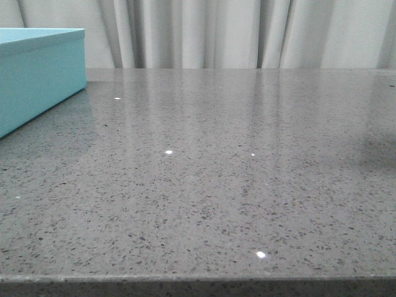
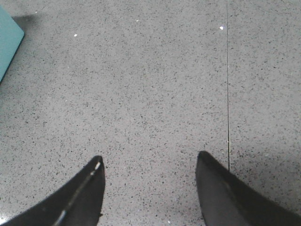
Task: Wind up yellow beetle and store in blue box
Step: 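Lift the car with the left gripper and move it over the box, then lower the car into the box and open the left gripper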
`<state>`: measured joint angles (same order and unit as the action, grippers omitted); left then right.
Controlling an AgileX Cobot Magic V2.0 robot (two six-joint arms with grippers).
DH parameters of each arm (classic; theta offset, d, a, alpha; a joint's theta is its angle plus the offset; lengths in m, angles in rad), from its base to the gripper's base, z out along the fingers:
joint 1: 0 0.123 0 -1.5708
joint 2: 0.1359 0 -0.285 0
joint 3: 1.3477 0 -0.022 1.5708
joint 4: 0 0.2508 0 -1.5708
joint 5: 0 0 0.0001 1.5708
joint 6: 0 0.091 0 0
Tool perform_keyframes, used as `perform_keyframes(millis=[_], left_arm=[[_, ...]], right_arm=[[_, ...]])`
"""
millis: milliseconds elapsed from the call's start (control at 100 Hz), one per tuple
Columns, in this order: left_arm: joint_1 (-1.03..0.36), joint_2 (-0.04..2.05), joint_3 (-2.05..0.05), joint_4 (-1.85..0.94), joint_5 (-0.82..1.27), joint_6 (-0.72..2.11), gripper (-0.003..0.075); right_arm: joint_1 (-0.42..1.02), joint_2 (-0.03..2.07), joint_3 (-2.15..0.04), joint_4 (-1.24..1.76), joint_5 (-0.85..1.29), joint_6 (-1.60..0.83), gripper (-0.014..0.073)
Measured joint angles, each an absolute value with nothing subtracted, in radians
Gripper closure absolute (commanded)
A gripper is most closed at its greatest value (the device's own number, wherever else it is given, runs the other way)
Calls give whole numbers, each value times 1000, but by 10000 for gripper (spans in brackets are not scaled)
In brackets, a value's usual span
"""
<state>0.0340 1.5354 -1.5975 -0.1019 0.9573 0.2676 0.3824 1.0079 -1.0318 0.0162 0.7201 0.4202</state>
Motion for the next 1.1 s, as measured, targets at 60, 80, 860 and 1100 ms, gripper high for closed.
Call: perform_keyframes(millis=[60,80,860,1100], left_arm=[[54,1539,-1554,-102,957,263,531],[59,1542,-1540,-102,954,263,531],[84,1665,-1369,-102,853,256,331],[84,1665,-1369,-106,852,245,322]], right_arm=[[382,1008,-1032,16,719,420,160],[382,1008,-1032,16,719,420,160],[382,1008,-1032,29,716,420,160],[382,1008,-1032,29,716,420,160]])
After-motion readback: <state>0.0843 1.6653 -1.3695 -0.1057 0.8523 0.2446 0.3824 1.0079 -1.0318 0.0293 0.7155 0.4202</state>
